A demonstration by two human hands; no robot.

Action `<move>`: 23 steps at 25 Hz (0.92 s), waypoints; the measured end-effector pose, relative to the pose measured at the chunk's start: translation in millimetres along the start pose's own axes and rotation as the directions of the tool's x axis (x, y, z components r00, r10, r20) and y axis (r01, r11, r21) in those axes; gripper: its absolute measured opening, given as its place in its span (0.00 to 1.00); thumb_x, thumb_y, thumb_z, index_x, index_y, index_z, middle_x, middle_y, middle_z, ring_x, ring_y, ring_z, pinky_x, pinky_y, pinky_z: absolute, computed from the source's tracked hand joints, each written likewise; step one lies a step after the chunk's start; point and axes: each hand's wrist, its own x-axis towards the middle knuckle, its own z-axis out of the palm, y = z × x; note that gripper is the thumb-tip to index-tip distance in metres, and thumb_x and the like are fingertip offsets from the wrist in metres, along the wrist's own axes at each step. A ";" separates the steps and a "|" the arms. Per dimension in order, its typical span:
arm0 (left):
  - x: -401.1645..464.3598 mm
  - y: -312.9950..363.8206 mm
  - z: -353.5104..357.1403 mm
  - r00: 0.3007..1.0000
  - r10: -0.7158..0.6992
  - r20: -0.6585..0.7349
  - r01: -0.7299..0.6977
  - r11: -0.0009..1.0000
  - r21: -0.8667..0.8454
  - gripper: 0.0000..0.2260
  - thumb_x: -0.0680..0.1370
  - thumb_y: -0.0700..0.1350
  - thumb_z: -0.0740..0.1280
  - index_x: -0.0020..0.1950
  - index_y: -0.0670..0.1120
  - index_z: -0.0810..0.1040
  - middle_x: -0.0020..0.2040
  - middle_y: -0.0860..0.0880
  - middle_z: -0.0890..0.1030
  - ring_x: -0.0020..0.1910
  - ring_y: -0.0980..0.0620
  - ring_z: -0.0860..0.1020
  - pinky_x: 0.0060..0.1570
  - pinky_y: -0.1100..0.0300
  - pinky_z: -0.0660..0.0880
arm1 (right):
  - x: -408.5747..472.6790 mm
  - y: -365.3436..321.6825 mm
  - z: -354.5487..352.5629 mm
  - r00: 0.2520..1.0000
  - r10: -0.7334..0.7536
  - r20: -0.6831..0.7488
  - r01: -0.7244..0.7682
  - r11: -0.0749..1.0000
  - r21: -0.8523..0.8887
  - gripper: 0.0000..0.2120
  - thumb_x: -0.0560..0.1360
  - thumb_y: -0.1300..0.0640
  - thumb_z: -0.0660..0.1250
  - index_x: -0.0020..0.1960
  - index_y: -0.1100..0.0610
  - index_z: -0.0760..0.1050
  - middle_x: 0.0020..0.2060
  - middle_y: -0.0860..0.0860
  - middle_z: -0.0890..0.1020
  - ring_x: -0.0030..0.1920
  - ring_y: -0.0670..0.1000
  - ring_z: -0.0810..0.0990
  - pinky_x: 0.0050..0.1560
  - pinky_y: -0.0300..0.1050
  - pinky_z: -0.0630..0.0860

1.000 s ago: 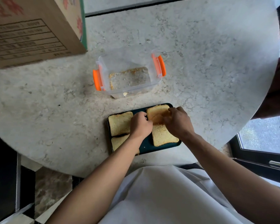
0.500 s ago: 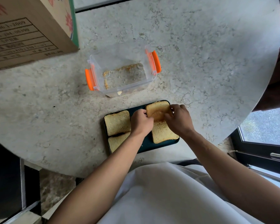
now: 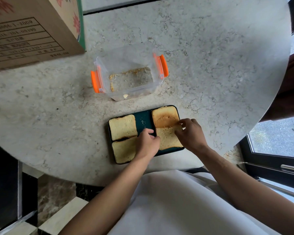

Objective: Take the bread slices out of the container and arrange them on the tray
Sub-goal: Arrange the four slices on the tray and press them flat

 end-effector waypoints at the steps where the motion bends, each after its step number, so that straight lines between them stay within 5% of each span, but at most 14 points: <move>1: -2.8 -3.9 3.4 1.000 -0.008 0.018 0.009 1.000 -0.030 0.13 0.74 0.43 0.67 0.58 0.49 0.75 0.46 0.50 0.81 0.47 0.47 0.82 0.53 0.44 0.81 | -2.3 1.4 0.6 1.000 0.005 0.004 -0.005 1.000 0.004 0.20 0.77 0.54 0.64 0.66 0.58 0.77 0.59 0.57 0.77 0.53 0.57 0.81 0.57 0.51 0.78; 6: -8.9 -14.3 9.3 0.999 -0.028 0.028 0.030 0.997 -0.076 0.20 0.69 0.48 0.66 0.61 0.47 0.77 0.48 0.49 0.82 0.48 0.45 0.83 0.54 0.44 0.81 | -6.3 1.2 2.6 1.000 0.000 0.020 0.000 0.999 -0.038 0.17 0.76 0.54 0.65 0.62 0.59 0.80 0.56 0.58 0.79 0.54 0.58 0.79 0.50 0.45 0.71; 11: -9.8 -8.4 9.1 0.999 -0.017 0.032 0.018 1.000 -0.015 0.28 0.67 0.52 0.64 0.67 0.47 0.76 0.52 0.49 0.83 0.47 0.45 0.84 0.56 0.46 0.80 | -11.0 -3.5 4.5 1.000 -0.012 0.016 0.014 0.993 -0.118 0.19 0.77 0.53 0.61 0.65 0.60 0.76 0.61 0.58 0.74 0.54 0.61 0.79 0.53 0.49 0.76; 17: -8.0 -11.2 9.7 0.998 0.056 -0.018 -0.056 0.998 -0.001 0.21 0.73 0.44 0.67 0.67 0.48 0.74 0.48 0.46 0.80 0.46 0.45 0.82 0.53 0.44 0.80 | -23.1 3.2 4.4 0.988 -0.136 0.074 0.152 0.942 -0.299 0.20 0.77 0.57 0.63 0.67 0.60 0.74 0.60 0.57 0.73 0.62 0.60 0.73 0.57 0.55 0.77; 23: -10.0 -10.9 14.1 0.992 0.125 -0.004 -0.124 0.988 0.089 0.21 0.74 0.43 0.66 0.68 0.47 0.75 0.41 0.52 0.80 0.41 0.54 0.79 0.42 0.58 0.71 | -34.2 1.0 20.9 0.977 -0.147 0.152 0.206 0.823 -0.529 0.26 0.74 0.54 0.63 0.69 0.63 0.65 0.62 0.59 0.70 0.62 0.61 0.71 0.59 0.52 0.73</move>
